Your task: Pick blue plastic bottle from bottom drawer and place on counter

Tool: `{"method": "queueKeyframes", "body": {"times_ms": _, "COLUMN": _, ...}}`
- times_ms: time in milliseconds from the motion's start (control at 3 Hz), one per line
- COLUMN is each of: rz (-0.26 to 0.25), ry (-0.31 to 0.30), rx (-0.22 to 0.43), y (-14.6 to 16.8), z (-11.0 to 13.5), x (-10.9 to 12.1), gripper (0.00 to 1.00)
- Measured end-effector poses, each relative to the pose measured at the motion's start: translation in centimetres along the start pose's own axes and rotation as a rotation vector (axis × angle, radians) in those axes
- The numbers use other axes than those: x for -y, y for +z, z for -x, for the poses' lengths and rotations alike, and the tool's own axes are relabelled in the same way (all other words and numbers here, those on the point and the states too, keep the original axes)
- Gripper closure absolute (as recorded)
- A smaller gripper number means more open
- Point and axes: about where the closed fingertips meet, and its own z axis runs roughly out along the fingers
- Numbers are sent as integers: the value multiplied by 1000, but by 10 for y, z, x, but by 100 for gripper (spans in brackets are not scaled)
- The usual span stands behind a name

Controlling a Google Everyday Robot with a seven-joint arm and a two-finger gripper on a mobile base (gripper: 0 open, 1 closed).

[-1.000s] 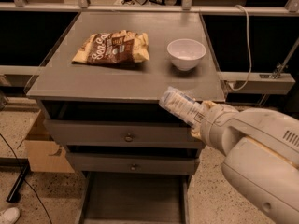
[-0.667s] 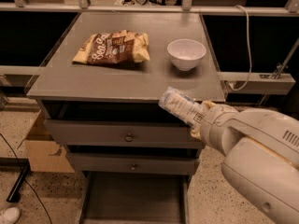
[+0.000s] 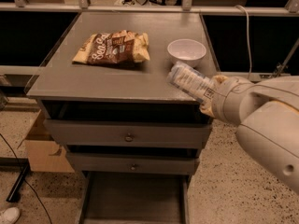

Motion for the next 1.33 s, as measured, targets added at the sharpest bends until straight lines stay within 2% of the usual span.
{"method": "queueKeyframes", "body": {"times_ms": 333, "rz": 12, "ry": 2, "rx": 11, "y": 11, "z": 2, "x": 1, "gripper": 100}}
{"method": "queueKeyframes", "body": {"times_ms": 667, "rz": 25, "ry": 6, "rx": 57, "y": 30, "z": 14, "x": 10, "gripper": 100}}
{"method": "queueKeyframes", "body": {"times_ms": 1000, "rz": 32, "ry": -25, "rx": 126, "y": 49, "z": 42, "x": 24, "gripper": 100}}
{"method": "queueKeyframes", "body": {"times_ms": 1333, "rz": 32, "ry": -25, "rx": 126, "y": 49, "z": 42, "x": 24, "gripper": 100}}
